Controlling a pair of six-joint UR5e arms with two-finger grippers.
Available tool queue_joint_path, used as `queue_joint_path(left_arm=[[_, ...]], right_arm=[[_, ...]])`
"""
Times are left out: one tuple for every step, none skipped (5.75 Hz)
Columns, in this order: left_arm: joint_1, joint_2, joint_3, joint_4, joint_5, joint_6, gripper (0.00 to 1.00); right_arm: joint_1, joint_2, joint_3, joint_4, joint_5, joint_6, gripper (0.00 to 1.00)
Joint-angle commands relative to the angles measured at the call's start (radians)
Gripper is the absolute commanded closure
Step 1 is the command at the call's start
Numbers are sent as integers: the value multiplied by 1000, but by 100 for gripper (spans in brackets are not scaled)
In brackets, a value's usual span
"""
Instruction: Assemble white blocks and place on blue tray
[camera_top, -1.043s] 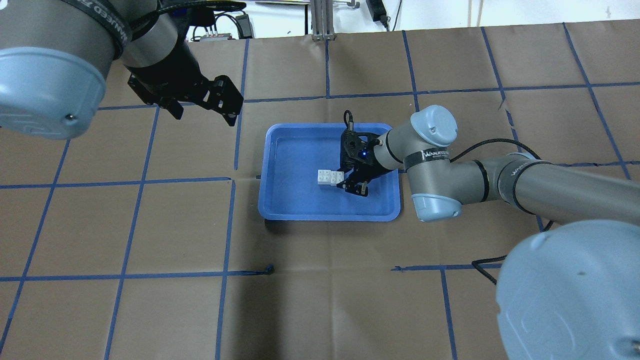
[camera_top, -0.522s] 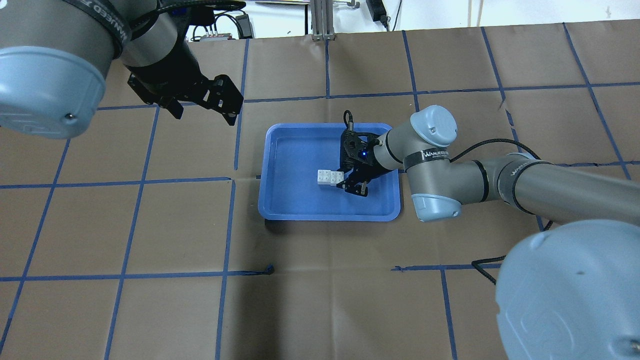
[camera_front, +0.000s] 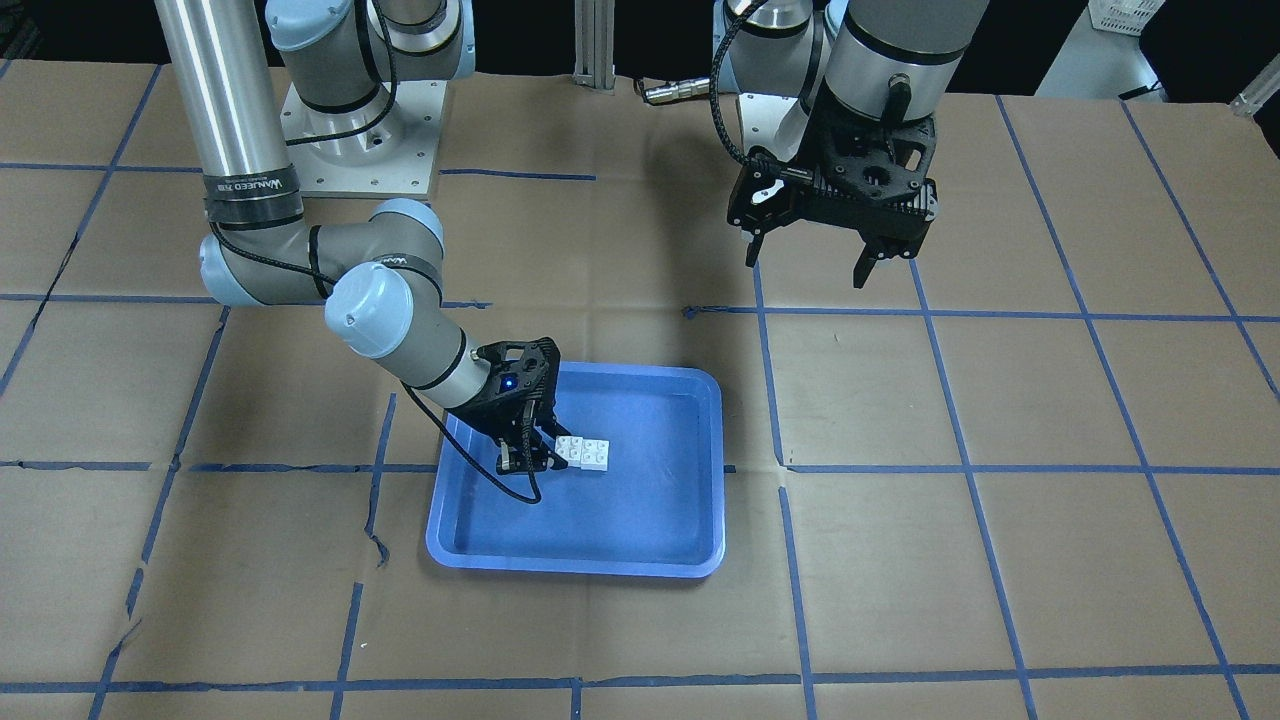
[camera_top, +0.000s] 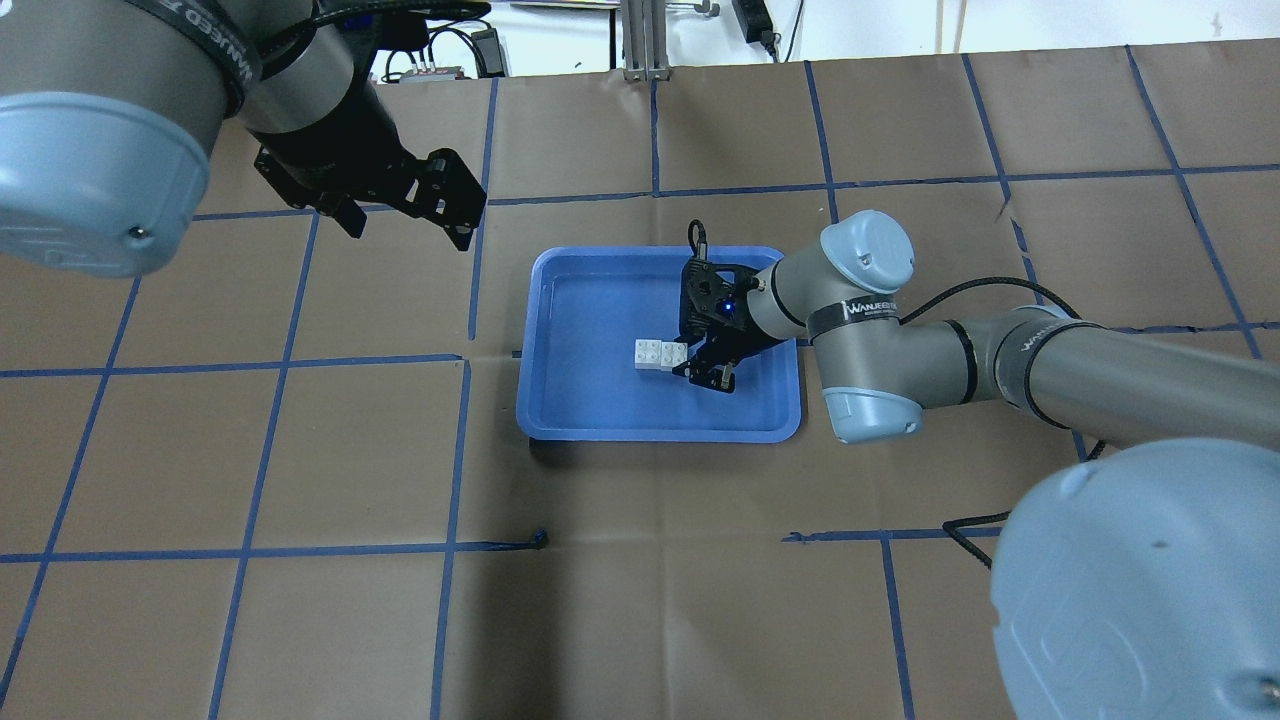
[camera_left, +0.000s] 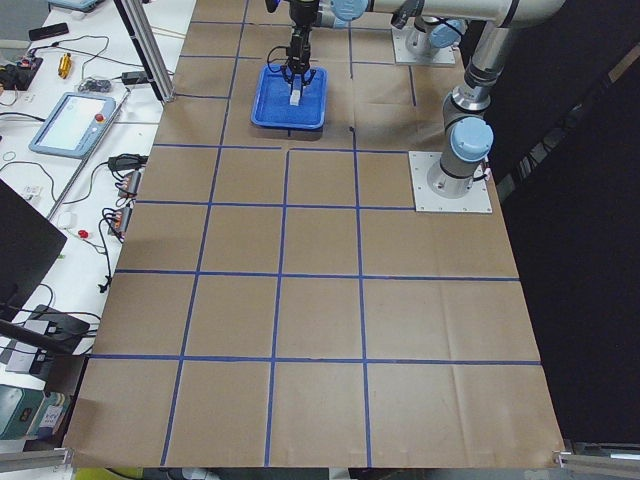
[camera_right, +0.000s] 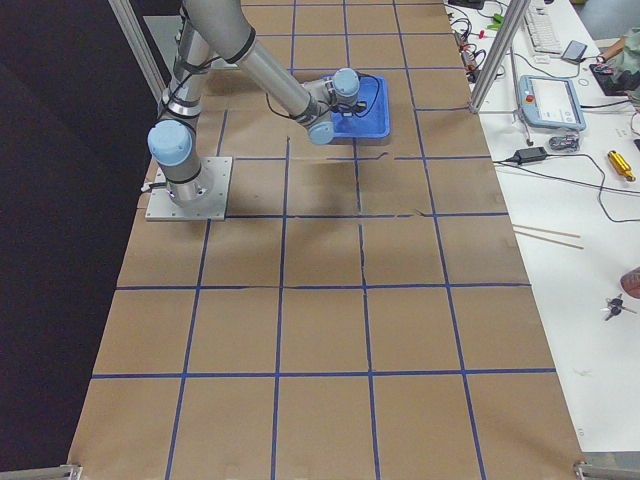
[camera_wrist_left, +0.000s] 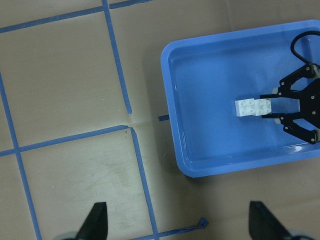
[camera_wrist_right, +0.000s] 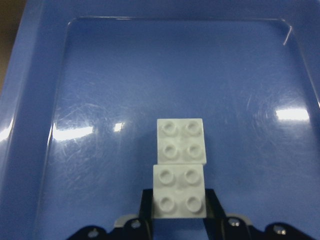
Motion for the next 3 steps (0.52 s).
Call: queue_joint_path(left_arm=[[2,-1,0,2,1,9,1],[8,-1,-2,0,1,9,1],[18,-1,-2,0,-4,9,1]], right_arm=[[0,1,-7,-1,0,5,86],[0,1,-16,1,0,14,86],[0,4,-16,1,0,14,86]])
